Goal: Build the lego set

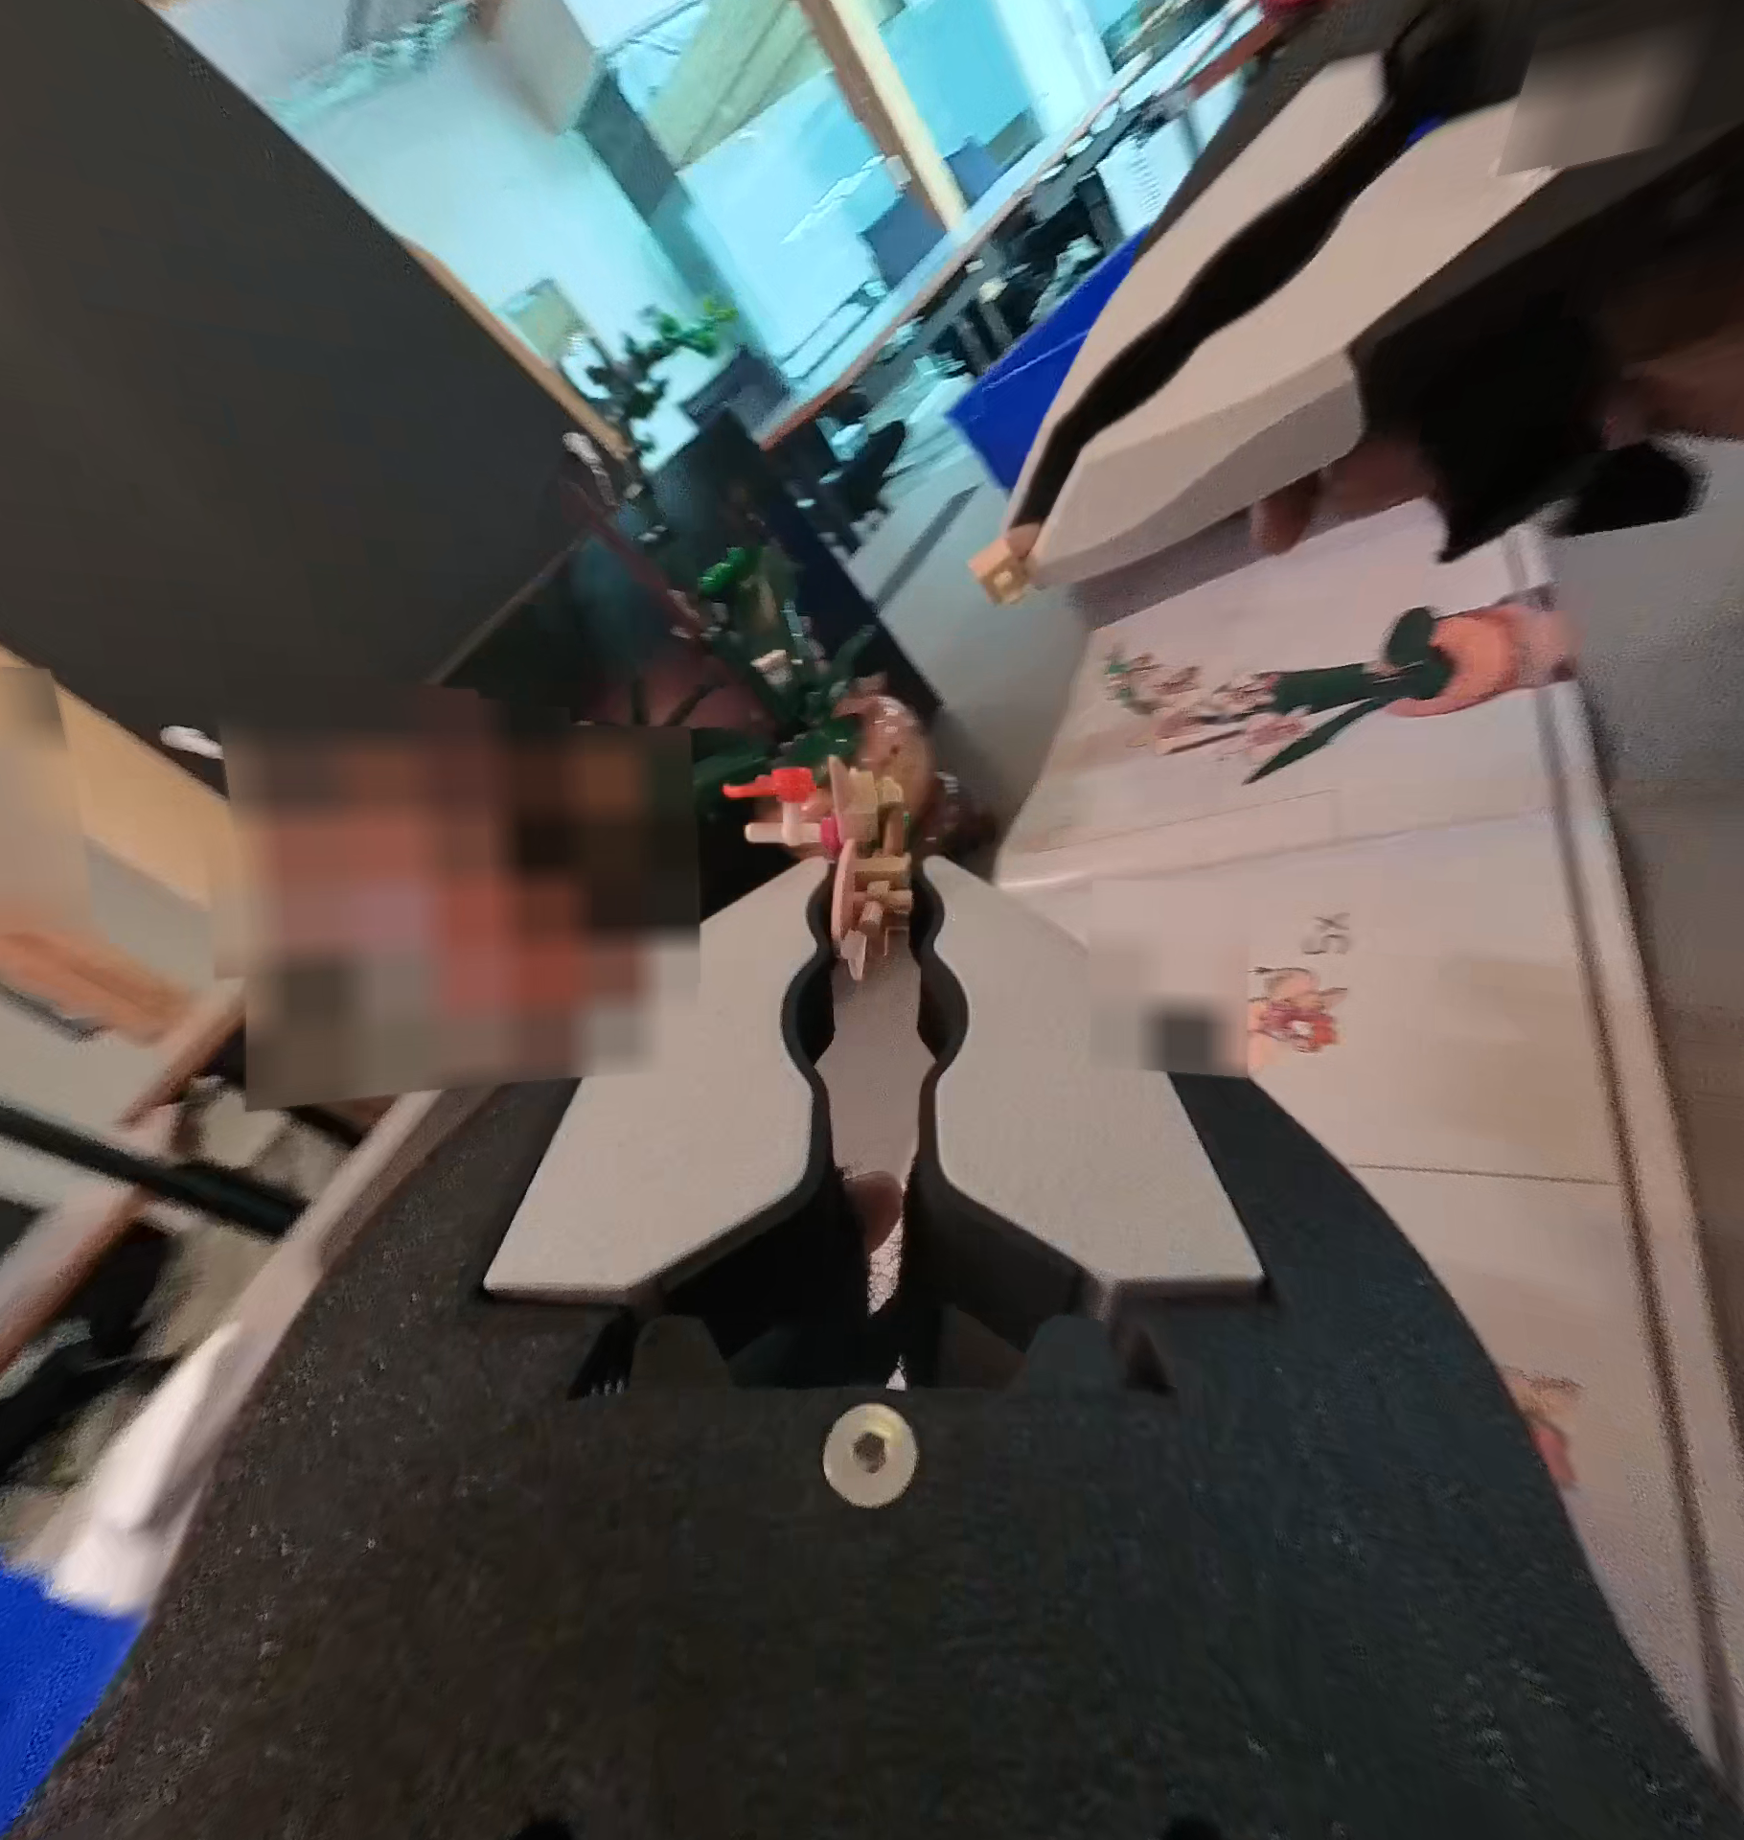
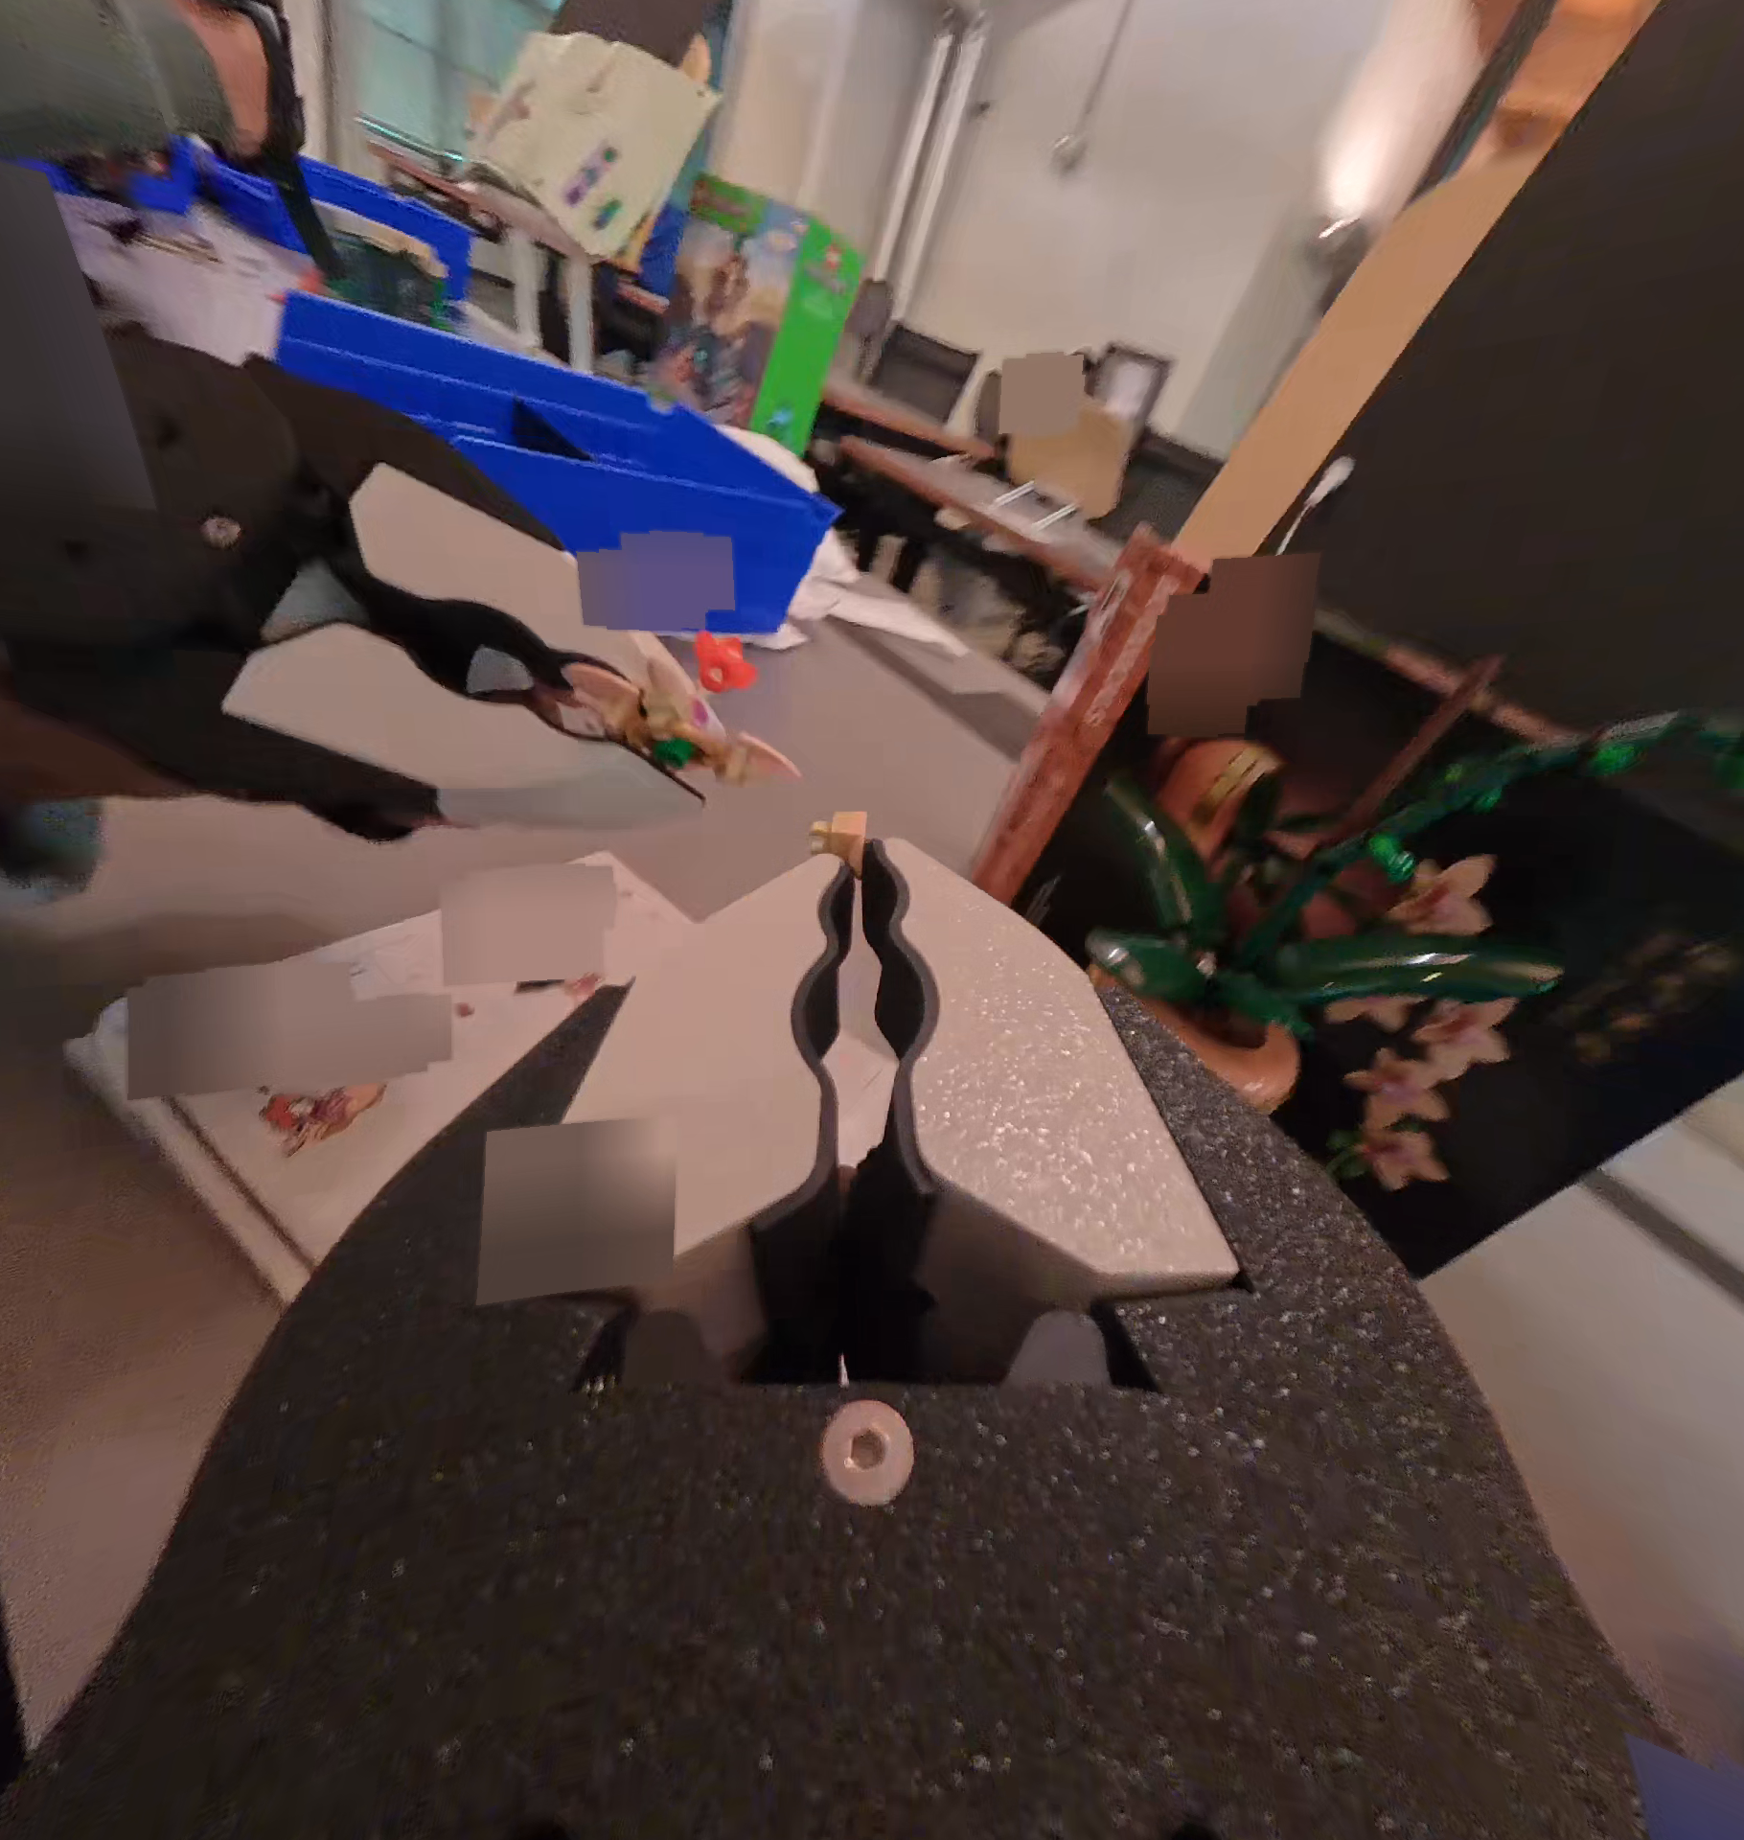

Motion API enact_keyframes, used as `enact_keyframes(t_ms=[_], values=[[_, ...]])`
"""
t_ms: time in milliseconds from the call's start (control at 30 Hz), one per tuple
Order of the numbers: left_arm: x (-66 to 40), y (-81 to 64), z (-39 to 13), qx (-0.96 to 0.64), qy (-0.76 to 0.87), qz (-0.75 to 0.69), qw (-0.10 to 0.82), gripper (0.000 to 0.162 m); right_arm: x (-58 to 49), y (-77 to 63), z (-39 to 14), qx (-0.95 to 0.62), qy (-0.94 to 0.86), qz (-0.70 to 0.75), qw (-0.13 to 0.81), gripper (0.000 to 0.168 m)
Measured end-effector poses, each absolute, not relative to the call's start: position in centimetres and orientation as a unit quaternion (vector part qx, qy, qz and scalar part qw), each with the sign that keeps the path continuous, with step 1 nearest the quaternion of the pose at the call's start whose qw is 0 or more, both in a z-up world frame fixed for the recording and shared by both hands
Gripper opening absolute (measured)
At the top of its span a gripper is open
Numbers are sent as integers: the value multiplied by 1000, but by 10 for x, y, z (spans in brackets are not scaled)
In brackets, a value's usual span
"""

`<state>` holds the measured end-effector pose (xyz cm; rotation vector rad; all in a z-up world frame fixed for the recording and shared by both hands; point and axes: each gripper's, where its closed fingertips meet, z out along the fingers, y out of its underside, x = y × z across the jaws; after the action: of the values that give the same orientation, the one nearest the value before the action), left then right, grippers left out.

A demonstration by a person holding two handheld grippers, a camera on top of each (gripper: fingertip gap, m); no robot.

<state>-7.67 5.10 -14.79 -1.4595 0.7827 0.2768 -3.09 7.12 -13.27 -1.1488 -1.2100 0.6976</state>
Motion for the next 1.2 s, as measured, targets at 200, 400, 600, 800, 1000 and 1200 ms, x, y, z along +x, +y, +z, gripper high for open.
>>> enact_keyframes(t_ms=[200,400,600,800,1000,1200], values=[[-80,50,-139,-558,408,403,600,11,-48,53,-127,-487,-516,208,673,2],[-78,50,-137,-544,412,446,579,11,-51,53,-136,-504,-523,164,668,2],[-77,49,-137,-541,414,457,573,11,-53,54,-138,-506,-529,144,666,2],[-78,50,-137,-541,412,460,571,11,-55,52,-139,-497,-541,106,670,1],[-78,49,-137,-539,411,463,572,11,-57,52,-142,-496,-546,93,669,1],[-77,49,-138,-537,411,465,572,11,-59,51,-142,-491,-551,74,671,1]])
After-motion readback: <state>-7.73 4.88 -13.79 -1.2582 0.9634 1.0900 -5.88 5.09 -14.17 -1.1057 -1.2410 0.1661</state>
